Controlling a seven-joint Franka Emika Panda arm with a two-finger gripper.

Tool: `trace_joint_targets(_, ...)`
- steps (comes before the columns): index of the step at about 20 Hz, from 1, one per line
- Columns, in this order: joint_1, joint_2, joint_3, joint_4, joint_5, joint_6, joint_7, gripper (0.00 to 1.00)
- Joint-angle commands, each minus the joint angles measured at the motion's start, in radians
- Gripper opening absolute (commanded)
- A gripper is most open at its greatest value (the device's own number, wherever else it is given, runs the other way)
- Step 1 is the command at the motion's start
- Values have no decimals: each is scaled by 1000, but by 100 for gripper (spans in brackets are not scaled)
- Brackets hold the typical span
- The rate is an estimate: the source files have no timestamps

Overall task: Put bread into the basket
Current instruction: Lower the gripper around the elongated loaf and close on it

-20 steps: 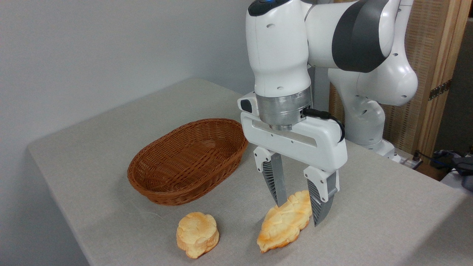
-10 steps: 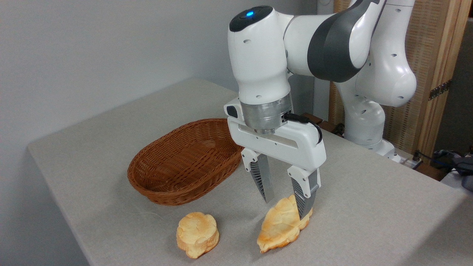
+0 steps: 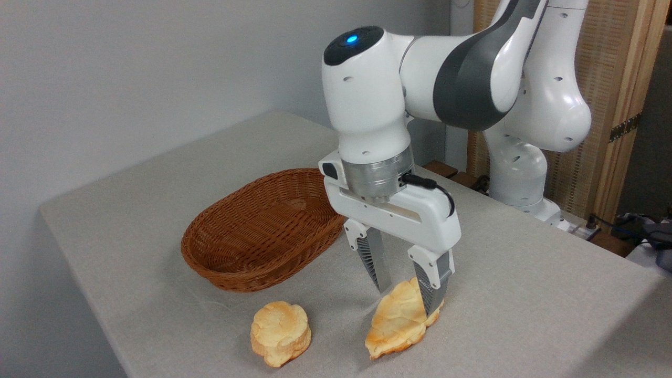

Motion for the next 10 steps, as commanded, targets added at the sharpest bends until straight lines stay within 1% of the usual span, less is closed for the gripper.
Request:
trace_joint_targets(1,-22,6,21,-16,-6,50,1,100)
trace_joint_targets(3,-20,10,25,-17,-3,51,9,100)
trace_joint_targets(4,-22,10,51,-17,3,54,21,100)
trace_joint_targets(5,-22,10,61,-17,12,54,27,100)
trace_joint_targets(6,-23,10,67,-17,35,54,36,100)
trace_joint_targets(7,-23,10,67,-17,47,56,40,100)
trace_joint_targets(9,-26,13,67,-17,48,56,40,100)
trace_joint_targets(10,-37,20,68,-19,48,56,40,100)
